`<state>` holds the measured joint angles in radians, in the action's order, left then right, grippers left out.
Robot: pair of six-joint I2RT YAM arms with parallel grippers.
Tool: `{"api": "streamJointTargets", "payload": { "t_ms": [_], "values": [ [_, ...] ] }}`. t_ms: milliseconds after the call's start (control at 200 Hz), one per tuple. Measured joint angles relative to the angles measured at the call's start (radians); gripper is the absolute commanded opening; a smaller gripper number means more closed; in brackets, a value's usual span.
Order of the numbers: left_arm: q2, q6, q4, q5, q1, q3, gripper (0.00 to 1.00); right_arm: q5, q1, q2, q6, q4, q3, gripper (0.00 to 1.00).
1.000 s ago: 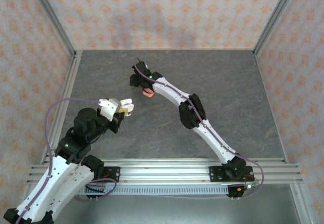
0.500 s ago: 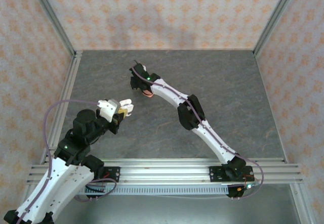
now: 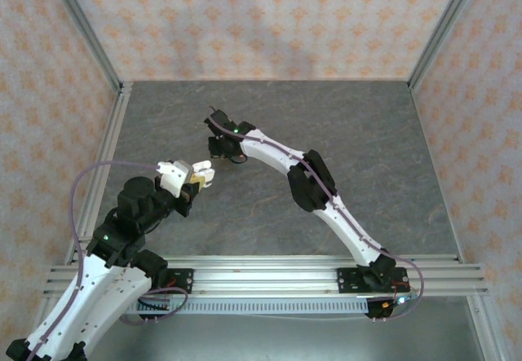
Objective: Insert the wireless bluetooth earbuds into the charging case
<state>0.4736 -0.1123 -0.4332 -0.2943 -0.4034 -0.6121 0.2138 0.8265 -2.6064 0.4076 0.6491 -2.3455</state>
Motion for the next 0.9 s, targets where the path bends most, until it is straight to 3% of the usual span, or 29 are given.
{"api": "streamJointTargets", "payload": {
  "t_ms": [165, 460, 555, 716, 901],
  "values": [
    [-0.008, 0.017, -0.028, 0.008, 0.000, 0.000, 0.00, 0.002, 0.022, 0.114, 0.000, -0.007, 0.188, 0.15],
    [-0.028, 0.018, -0.052, 0.034, 0.000, 0.000, 0.00, -0.028, 0.048, 0.457, 0.037, -0.084, 0.740, 0.15],
    [-0.021, 0.019, -0.050, 0.034, 0.000, 0.000, 0.00, -0.053, 0.047, 0.554, 0.063, -0.090, 0.867, 0.22],
    [0.032, 0.029, -0.039, 0.022, 0.000, 0.000, 0.00, -0.051, 0.036, 0.667, 0.123, -0.087, 0.958, 0.38],
    [0.081, 0.036, -0.011, 0.006, 0.000, 0.000, 0.00, 0.021, -0.012, 0.742, 0.146, -0.078, 0.955, 0.42]
  ]
}}
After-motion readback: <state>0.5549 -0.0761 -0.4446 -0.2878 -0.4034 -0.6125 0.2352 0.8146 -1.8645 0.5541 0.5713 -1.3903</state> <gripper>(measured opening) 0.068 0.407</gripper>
